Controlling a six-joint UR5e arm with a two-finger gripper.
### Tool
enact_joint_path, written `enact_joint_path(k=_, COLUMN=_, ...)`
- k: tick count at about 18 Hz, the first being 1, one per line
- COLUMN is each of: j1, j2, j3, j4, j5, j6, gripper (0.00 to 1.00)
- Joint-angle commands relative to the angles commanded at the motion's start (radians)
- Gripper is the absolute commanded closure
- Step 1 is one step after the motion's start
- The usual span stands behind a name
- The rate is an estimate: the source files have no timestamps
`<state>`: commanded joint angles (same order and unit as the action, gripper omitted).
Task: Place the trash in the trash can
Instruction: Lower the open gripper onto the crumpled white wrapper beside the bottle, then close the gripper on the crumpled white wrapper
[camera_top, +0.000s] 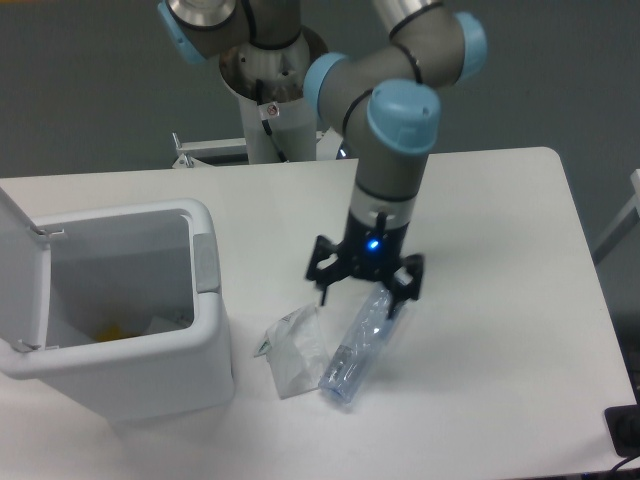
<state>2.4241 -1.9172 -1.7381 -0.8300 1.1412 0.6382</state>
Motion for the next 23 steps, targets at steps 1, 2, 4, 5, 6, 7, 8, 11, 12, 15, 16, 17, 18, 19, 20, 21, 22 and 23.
enact_joint_path(k=1, j1=-0.01, j2=-0.022, j3=0.005, j4=0.021, j5=0.0, j6=-0.008, gripper=0.0)
enact_joint_path(k=2, j1=-0.02, j2=-0.045, j3=0.002, j4=0.038, j5=0.002, j6=-0.008, gripper=0.0)
enact_joint_path(k=4, j1=-0.039, j2=-0.078, j3=-0.003, j4=0.046, j5=0.003, j6=-0.005, gripper=0.0)
enact_joint_path(k=5, j1=-0.048, j2=-0.091, j3=0.0, j4=0.051, j5=0.005, j6=-0.005, gripper=0.0)
enact_joint_path(k=6, j1=-0.048, j2=-0.1, j3=-0.001, j4=0.051, j5=0.005, j6=-0.005, gripper=0.0)
enact_joint_path(k=7, j1=-0.049, j2=-0.105, j3=-0.005, j4=0.052, j5=0.005, j6=-0.005, gripper=0.0)
enact_joint_path(k=8, j1=-0.05, j2=-0.105, j3=-0.005, j4=0.052, j5=0.005, j6=-0.003, gripper=0.0)
enact_joint_path(k=11, j1=-0.05, j2=-0.121, j3=-0.006, j4=0.052, j5=0.008, j6=-0.002, gripper=0.0)
enact_joint_path(k=12, j1=-0.05, j2=-0.125, j3=-0.006, j4=0.052, j5=0.026, j6=0.0, gripper=0.0)
enact_joint_path(k=15, j1=-0.053, j2=-0.132, j3=-0.008, j4=0.06, j5=0.052, j6=0.0, gripper=0.0)
enact_joint_path(k=16, j1=-0.053, j2=-0.141, j3=-0.008, j4=0.061, j5=0.054, j6=0.0, gripper=0.0)
enact_joint_path(k=17, j1=-0.056, j2=-0.146, j3=-0.012, j4=0.061, j5=0.06, j6=-0.002, gripper=0.08)
enact_joint_path(k=18, j1=-0.06, j2=-0.146, j3=-0.017, j4=0.068, j5=0.067, j6=-0.003, gripper=0.18)
enact_joint_path(k=19, j1=-0.06, j2=-0.146, j3=-0.02, j4=0.072, j5=0.069, j6=-0.006, gripper=0.3)
enact_joint_path(k=20, j1=-0.062, j2=-0.146, j3=-0.024, j4=0.075, j5=0.071, j6=-0.008, gripper=0.41)
enact_joint_path(k=21, j1=-0.062, j2=-0.146, j3=-0.026, j4=0.075, j5=0.075, j6=-0.009, gripper=0.5)
enact_joint_path(k=22, j1=-0.062, j2=-0.146, j3=-0.031, j4=0.075, j5=0.078, j6=-0.009, gripper=0.58)
enact_joint_path(k=23, j1=-0.062, j2=-0.146, j3=-0.032, j4=0.074, j5=0.08, j6=-0.011, gripper=0.67)
